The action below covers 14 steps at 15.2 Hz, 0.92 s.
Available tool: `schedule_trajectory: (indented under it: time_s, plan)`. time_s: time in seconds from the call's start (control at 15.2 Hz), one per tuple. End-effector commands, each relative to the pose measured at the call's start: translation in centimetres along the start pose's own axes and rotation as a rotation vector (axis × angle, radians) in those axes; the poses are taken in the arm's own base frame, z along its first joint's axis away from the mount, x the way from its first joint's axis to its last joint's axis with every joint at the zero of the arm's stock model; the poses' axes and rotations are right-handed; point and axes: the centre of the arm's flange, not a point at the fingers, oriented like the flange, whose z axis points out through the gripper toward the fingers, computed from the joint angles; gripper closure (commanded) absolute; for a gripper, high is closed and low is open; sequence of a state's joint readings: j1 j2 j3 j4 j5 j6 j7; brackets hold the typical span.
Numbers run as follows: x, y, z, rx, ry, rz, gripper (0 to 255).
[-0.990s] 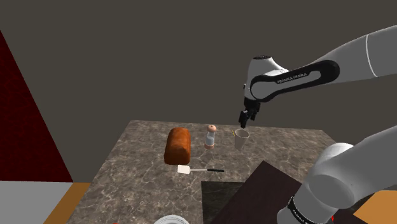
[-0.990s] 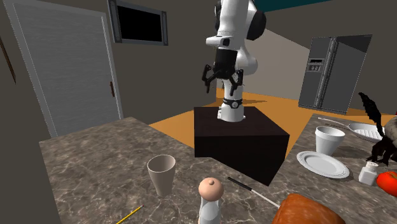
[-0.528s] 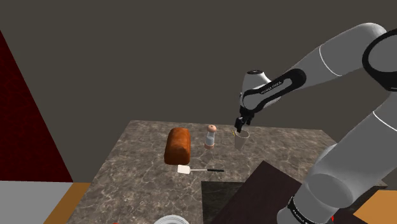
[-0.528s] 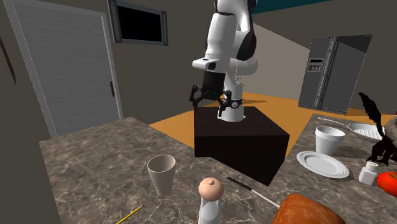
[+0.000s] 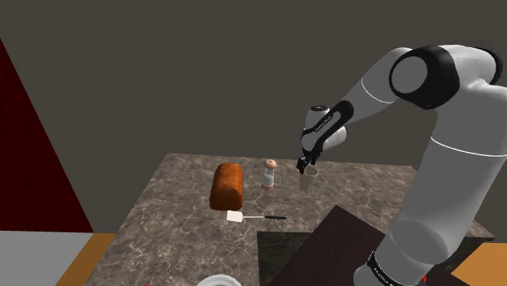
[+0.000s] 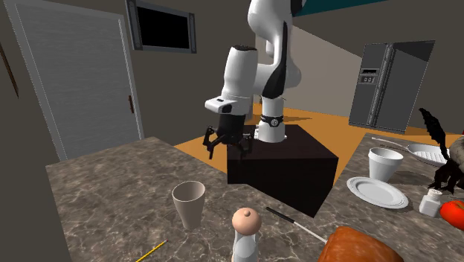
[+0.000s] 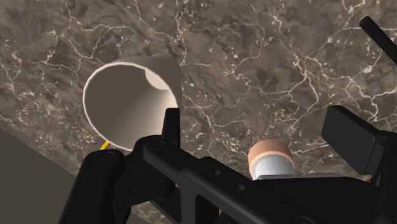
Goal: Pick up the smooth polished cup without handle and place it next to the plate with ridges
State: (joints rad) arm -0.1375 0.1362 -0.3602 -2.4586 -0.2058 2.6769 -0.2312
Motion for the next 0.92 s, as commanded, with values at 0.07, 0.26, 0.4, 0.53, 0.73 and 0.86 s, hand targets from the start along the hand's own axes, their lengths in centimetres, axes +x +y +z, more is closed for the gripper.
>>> schedule_trajectory:
  time_s: [0.07, 0.26, 0.4, 0.53, 0.73, 0.86]
  plan:
    - [1.6, 1.6, 3.4, -0.009, 0.007, 0.011, 0]
    - [3.0, 3.2, 6.7, -0.016, 0.013, 0.022, 0]
    - [3.9, 4.2, 8.9, -0.021, 0.016, 0.029, 0]
    - [4.1, 4.4, 9.8, -0.022, 0.017, 0.03, 0]
    - [4.1, 4.5, 11.4, -0.022, 0.017, 0.03, 0]
    - [4.1, 4.5, 12.4, -0.022, 0.017, 0.03, 0]
